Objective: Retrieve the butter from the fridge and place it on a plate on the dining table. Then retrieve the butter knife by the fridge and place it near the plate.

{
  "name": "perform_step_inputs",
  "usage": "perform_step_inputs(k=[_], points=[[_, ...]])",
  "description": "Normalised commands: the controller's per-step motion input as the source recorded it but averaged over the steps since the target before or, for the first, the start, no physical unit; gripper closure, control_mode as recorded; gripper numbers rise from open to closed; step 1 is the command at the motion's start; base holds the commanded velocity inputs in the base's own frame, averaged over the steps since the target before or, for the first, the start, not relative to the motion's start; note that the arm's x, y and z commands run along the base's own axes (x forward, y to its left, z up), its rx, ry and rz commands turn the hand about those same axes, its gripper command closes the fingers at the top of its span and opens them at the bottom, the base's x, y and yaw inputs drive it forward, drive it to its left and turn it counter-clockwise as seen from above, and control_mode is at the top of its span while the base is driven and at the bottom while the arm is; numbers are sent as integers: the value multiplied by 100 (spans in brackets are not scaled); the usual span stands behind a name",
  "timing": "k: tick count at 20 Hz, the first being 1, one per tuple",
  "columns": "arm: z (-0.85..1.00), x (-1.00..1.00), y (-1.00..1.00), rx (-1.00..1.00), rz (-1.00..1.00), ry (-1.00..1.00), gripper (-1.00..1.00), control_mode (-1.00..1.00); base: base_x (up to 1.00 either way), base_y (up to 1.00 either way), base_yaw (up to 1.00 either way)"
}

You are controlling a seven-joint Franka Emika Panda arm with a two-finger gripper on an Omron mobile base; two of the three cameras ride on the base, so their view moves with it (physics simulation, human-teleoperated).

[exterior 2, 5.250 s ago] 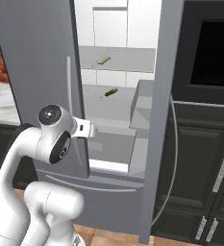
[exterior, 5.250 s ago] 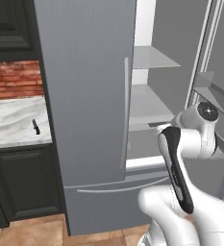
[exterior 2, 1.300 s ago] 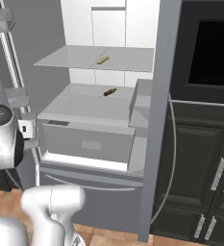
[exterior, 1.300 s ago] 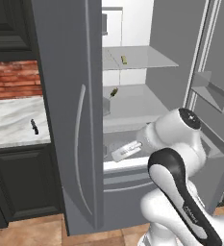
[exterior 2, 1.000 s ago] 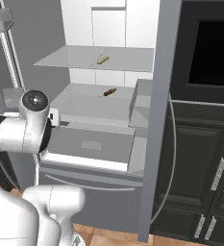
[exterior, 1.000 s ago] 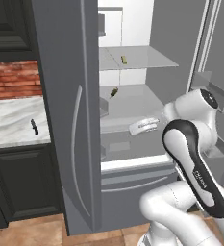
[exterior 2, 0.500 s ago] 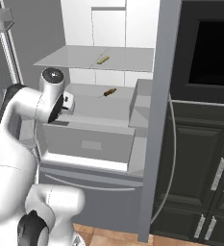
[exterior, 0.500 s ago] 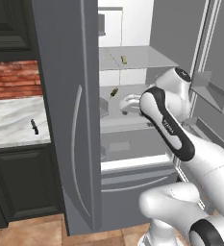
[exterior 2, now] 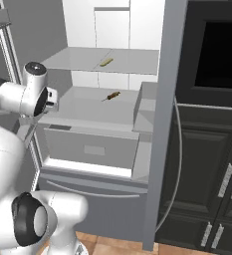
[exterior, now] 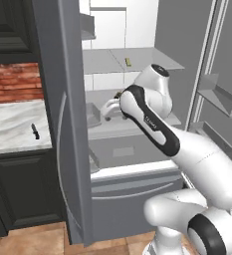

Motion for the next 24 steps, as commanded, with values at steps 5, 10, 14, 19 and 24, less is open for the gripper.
perform_step_inputs(k=[5,10,14,19,24], points=[[0,-50,100,-11,6,-6,-100,-100,0,0,0],[-1,-17,76,-6,-10,-1,-100,-100,0,0,0],[20,-1,-34,0,-16,-7,-100,-100,0,0,0],[49,-1,-98,0,-12,-17,-100,-100,0,0,0],[51,-2,-100,0,-3,-17,-100,-100,0,0,0]])
